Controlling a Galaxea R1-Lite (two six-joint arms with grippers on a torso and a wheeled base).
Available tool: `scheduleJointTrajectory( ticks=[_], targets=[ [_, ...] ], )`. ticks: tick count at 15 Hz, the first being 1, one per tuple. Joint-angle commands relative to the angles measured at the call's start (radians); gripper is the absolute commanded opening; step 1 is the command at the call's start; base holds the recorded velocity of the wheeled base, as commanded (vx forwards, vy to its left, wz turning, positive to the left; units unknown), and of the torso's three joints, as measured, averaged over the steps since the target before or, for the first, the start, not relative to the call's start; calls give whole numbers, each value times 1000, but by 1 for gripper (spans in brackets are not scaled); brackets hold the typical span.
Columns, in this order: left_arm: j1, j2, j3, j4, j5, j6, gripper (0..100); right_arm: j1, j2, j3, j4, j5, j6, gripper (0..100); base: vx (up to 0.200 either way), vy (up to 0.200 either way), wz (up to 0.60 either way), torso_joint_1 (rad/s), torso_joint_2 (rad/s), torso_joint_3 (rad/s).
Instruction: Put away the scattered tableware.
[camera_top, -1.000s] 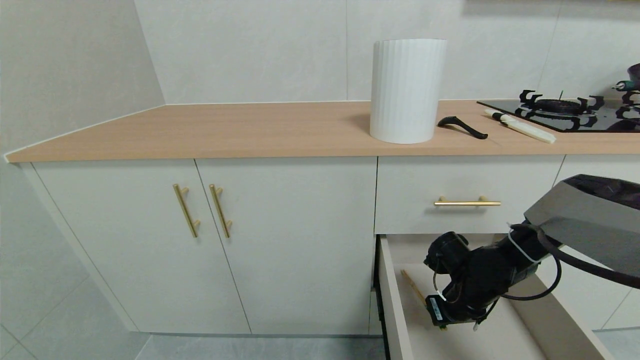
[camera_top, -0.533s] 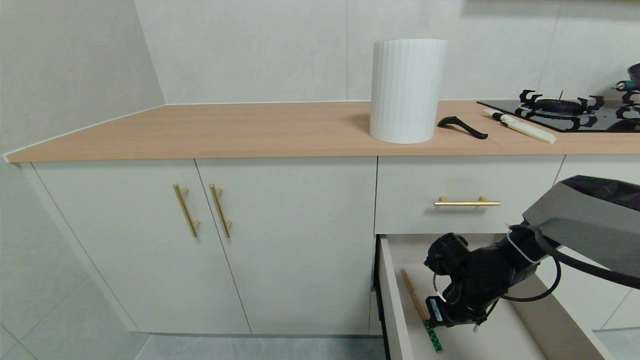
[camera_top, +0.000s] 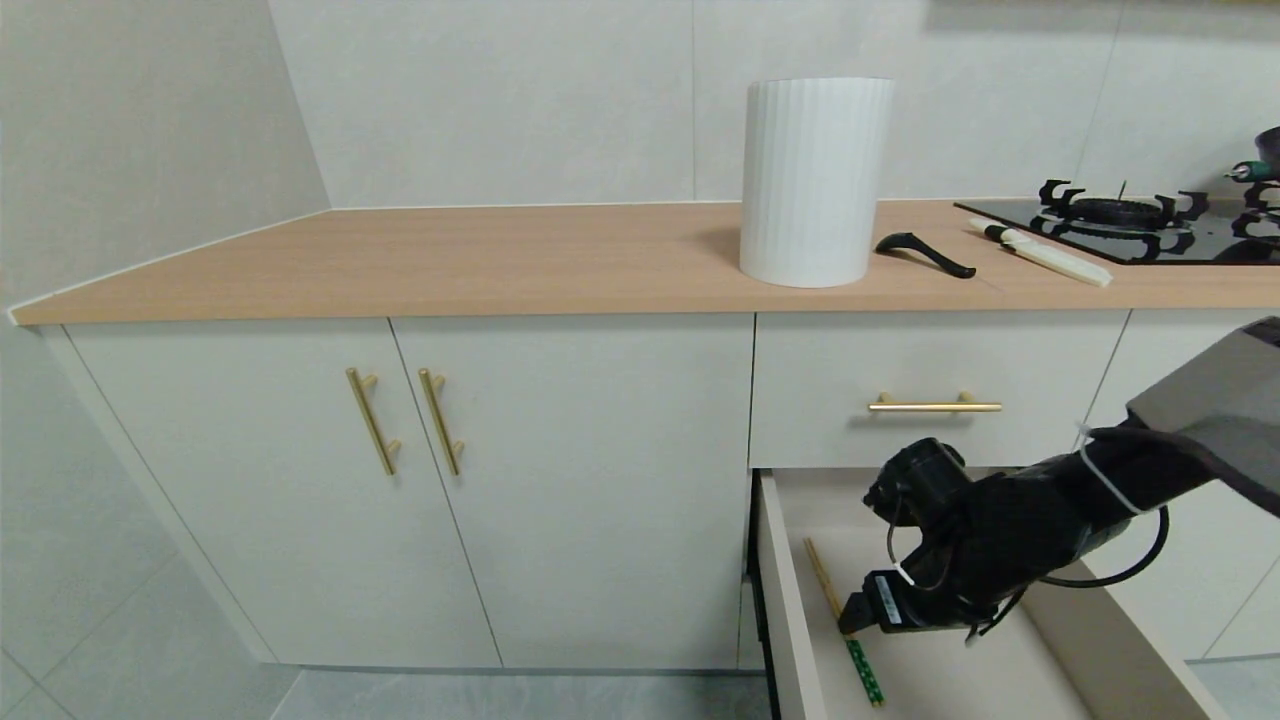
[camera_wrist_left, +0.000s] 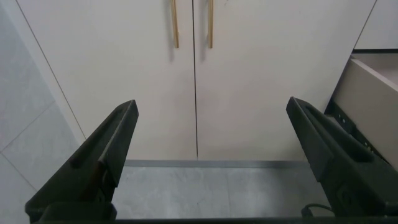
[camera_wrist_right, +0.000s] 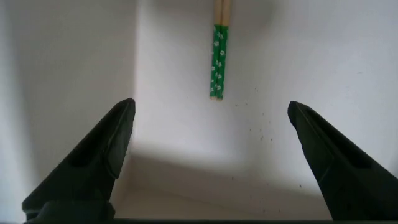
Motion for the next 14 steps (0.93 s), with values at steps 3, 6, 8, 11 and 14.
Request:
scheduleJointTrajectory(
  ticks=[3,6,8,11,14],
  targets=[
    [0,0,0,0,0,0,100,-89,-346,47,-2,0,-18,100,0,0,0,0,0,0],
    [0,0,0,0,0,0,100,-147,-486,47,-2,-4,-65,100,0,0,0,0,0,0],
    [0,0,0,1,0,0,100,-181,-547,47,-2,-3,-83,100,0,0,0,0,0,0],
    [0,0,0,1,0,0,100,-232,-567,47,-10,-3,-127,100,0,0,0,0,0,0],
    [0,0,0,1,0,0,100,-236,-567,48,-11,-3,-138,100,0,0,0,0,0,0]
  ],
)
